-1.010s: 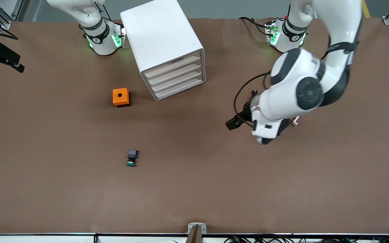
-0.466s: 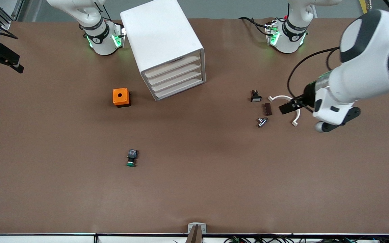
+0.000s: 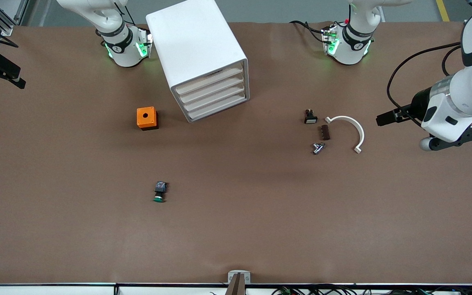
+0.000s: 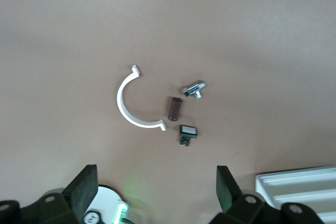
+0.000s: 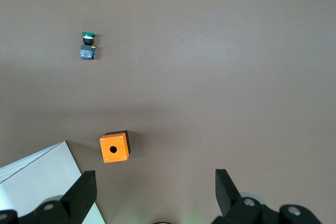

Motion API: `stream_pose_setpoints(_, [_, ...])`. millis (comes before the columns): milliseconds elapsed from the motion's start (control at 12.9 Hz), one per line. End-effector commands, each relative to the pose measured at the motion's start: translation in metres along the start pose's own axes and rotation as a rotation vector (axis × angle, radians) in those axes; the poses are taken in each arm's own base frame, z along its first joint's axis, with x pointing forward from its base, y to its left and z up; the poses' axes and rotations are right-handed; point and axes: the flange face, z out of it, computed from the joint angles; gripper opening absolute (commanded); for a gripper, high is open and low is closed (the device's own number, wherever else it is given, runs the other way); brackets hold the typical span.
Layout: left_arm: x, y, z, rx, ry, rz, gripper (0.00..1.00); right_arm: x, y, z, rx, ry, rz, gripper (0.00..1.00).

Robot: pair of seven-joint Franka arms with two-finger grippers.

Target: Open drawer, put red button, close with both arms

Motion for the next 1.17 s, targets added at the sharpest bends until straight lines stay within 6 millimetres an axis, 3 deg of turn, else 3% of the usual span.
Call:
stream_pose_setpoints(0, [-0.023,-0.027,-0.001,0.03,0.004,0.048,0.99,-0.009,0.004,-0.002,0.017,0.006,-0.005,1.0])
stream_pose_setpoints(466, [-0.057,-0.088,-0.007,0.006,0.04,0.12,0.99,-0.008,0.005,-0.002,0.018,0.008,-0.003,1.0])
stream_pose_setpoints(622, [-0.07,-0.1,-0.007,-0.005,0.07,0.132,0.99,-0.008,0.005,-0.002,0.018,0.008,-0.003,1.0])
stream_pose_setpoints(855, [-0.064,-0.1,-0.013,-0.012,0.117,0.132,0.99,-0.008,0.005,-0.001,0.018,0.008,-0.003,1.0])
stream_pose_setpoints(1088, [-0.036,-0.094,-0.029,0.01,0.176,0.143,0.99,-0.008,0.005,-0.001,0.018,0.006,-0.003,1.0])
